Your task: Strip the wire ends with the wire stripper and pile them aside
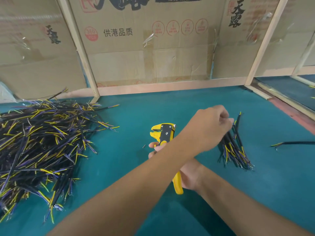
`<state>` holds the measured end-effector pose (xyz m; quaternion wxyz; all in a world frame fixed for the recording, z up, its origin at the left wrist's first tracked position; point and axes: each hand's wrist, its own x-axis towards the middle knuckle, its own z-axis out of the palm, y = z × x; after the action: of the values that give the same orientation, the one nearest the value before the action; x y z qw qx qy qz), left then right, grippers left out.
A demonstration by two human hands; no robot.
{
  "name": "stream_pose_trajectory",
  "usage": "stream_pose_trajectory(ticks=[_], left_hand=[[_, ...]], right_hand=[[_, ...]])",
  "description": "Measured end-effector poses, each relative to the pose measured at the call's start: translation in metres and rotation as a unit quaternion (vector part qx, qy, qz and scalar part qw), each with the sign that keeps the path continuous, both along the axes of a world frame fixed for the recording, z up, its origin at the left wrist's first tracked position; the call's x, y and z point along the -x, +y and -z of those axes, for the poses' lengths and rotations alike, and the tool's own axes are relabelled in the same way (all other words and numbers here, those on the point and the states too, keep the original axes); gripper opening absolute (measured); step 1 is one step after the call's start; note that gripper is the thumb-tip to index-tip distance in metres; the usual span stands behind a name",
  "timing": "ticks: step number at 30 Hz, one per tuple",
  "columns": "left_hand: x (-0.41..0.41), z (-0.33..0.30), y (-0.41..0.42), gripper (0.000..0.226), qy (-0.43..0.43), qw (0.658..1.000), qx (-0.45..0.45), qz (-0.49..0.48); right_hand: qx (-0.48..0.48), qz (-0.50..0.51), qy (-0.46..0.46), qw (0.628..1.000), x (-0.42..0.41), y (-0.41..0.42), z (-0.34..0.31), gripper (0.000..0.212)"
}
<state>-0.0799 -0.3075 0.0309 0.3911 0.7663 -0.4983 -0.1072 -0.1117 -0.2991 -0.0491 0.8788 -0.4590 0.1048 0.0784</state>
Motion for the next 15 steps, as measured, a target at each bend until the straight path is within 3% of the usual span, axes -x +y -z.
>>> stream_pose_trajectory(ticks=[2,4,7,10,12,15], left_hand=[[0.004,-0.001,0.031,0.019,-0.057,0.997,0.039,0.032],[-0.003,0.001,0.064,0.020,-0.128,0.988,0.081,0.009],[-0.022,0.008,0.112,0.017,-0.329,0.936,0.105,-0.068],[-0.036,0.023,0.146,0.013,-0.456,0.884,0.080,-0.070],[-0.058,0.032,0.168,0.016,-0.462,0.876,0.050,-0.132],[-0.100,0.042,0.201,0.017,-0.341,0.894,-0.039,-0.290]], right_hand=[[-0.053,0.005,-0.062,0.997,-0.001,-0.003,0.002,0.051],[-0.046,-0.024,-0.150,0.987,-0.002,-0.002,0.000,0.028],[0.094,0.039,-0.154,0.983,-0.005,0.001,-0.005,0.018],[0.231,0.153,-0.199,0.940,-0.006,-0.003,-0.001,0.023],[0.305,0.150,-0.244,0.908,-0.004,-0.005,0.002,0.031],[0.343,0.126,-0.240,0.899,-0.003,-0.001,0.004,0.034]])
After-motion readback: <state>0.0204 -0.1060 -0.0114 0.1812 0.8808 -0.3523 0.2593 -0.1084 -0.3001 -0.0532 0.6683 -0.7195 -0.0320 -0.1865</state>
